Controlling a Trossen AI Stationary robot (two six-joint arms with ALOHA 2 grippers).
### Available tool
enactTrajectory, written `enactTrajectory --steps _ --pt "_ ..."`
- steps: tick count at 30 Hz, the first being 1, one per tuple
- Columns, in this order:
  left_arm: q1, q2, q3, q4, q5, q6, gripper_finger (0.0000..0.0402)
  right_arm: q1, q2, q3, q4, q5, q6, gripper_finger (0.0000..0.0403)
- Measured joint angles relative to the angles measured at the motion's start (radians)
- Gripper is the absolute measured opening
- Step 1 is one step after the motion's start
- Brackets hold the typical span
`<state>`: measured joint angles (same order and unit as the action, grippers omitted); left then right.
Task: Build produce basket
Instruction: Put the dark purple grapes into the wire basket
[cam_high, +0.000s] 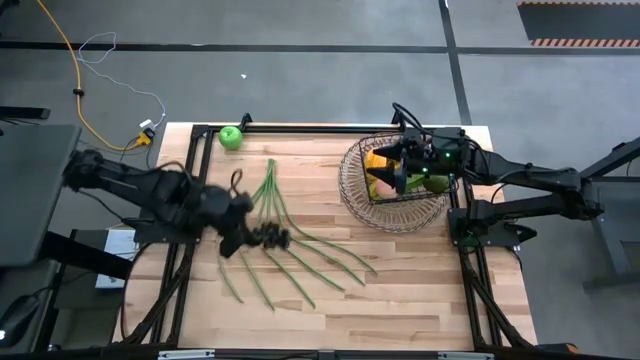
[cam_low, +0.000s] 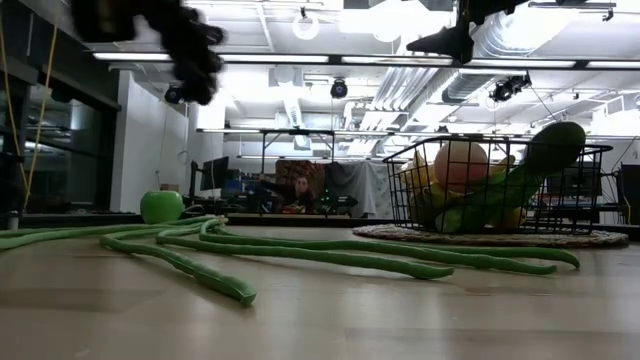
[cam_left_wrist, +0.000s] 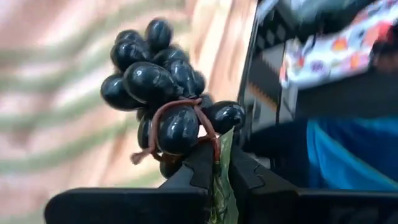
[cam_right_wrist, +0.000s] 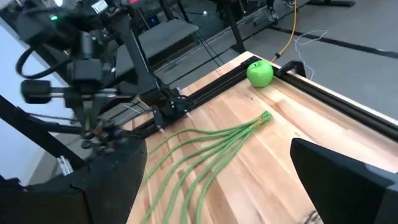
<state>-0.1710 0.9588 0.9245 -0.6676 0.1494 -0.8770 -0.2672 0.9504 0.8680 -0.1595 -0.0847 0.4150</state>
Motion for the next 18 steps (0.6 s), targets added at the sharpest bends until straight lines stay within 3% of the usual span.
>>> enactTrajectory --steps 10,18 --pt "0.329 0.01 0.048 0.219 0.003 0.293 0.0003 0.0 0.0 0.0 0.105 -0.025 0.083 0.0385" --pt "0.468 0.026 0.047 0.369 -0.008 0.434 0.0003 0.0 0.003 0.0 0.201 -0.029 0.081 0.0385"
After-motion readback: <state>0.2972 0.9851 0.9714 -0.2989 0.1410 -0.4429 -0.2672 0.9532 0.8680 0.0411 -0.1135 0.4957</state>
